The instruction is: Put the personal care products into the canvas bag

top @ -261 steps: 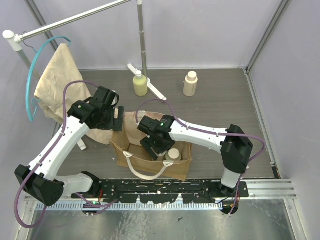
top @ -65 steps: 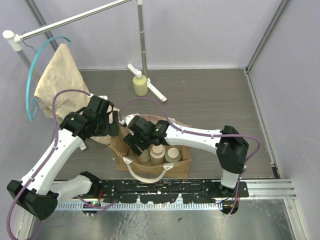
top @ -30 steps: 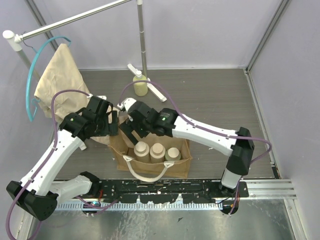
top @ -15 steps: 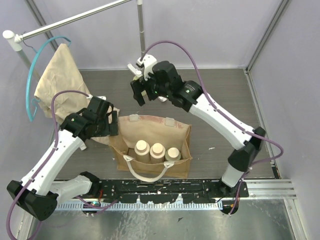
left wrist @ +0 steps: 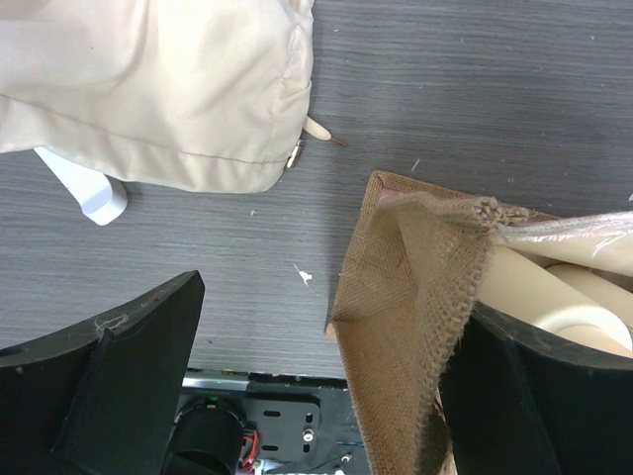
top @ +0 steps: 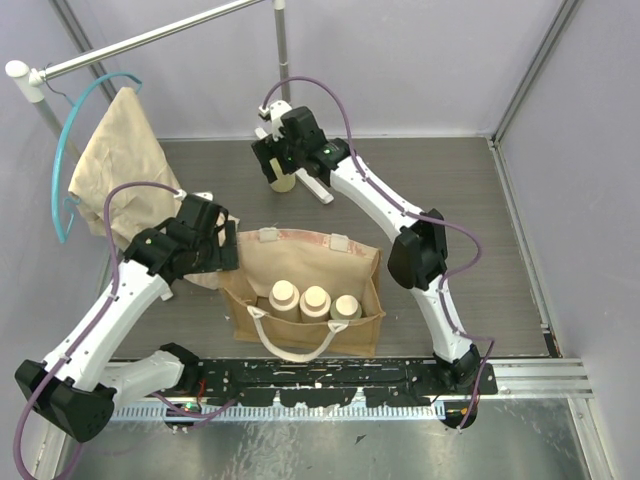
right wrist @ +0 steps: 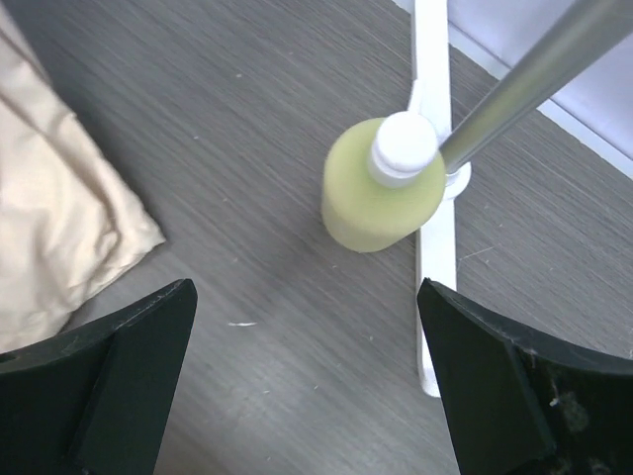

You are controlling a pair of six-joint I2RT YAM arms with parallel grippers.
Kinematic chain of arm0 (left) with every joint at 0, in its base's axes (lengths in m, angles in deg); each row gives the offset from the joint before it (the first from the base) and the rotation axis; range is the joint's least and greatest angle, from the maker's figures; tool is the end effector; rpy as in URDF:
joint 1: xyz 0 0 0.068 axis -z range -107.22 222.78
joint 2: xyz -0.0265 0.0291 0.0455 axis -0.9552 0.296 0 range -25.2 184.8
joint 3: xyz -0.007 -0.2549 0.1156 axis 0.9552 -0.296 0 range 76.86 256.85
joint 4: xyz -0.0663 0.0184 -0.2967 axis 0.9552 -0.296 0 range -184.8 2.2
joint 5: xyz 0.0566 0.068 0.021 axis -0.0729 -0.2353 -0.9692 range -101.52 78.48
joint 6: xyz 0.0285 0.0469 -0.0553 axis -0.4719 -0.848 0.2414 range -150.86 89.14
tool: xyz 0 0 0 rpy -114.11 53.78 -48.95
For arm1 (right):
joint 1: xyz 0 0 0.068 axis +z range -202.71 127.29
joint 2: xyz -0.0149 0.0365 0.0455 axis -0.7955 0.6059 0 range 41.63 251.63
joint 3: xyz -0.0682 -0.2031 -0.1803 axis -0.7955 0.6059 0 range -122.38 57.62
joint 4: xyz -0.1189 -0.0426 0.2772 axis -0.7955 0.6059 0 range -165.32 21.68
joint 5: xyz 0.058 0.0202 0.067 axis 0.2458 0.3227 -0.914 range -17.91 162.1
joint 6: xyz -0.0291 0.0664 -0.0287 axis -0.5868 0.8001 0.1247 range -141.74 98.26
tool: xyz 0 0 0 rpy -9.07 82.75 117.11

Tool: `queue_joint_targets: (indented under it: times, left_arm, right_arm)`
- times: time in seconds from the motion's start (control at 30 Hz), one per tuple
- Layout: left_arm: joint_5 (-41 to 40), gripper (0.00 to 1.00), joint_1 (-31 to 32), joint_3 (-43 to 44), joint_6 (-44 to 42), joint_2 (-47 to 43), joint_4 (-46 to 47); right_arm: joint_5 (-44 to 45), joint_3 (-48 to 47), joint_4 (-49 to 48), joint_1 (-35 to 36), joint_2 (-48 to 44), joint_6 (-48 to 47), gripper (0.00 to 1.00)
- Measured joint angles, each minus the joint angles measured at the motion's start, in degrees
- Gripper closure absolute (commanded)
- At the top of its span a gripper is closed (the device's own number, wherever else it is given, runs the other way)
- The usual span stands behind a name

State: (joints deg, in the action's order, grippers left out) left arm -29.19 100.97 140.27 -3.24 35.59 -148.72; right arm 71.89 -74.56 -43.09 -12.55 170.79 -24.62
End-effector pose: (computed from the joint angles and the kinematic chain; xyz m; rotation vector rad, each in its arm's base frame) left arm 0.2275 -0.0990 0.3067 -0.0984 2.5143 0.0112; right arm 0.4594 0.3879 0.3305 -0.7742 1.9579 0.3983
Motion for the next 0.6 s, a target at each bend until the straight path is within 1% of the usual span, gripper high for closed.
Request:
queue_joint_targets:
  times: [0.17,0.3,0.43,0.6]
  left_arm:
    - [-0.04,0.02,0.00,-0.85,0.28,0.09,1.44]
    - [-0.50,0.02,0.00,-0.83,0.26,1.16,1.84]
    - [-0.90,0.02,0.00,-0.76,0.09,2.54,2.10]
    - [-0.90,0.02,0.00,-0.72,0.09,2.69,2.34]
  right_arm:
    - [0.79,1.42,-4.79,-1.33,1.64,-1.18,0.00]
    - [0.26,0.00,-9.16,-2.19,3.85,-1.81,0.01]
    - [-1.07,-1.05,-11.87,-3.04,6.84,-2.23,0.04]
    - [-2.43,-0.90,-14.21,-4.07,9.40,-2.69,0.04]
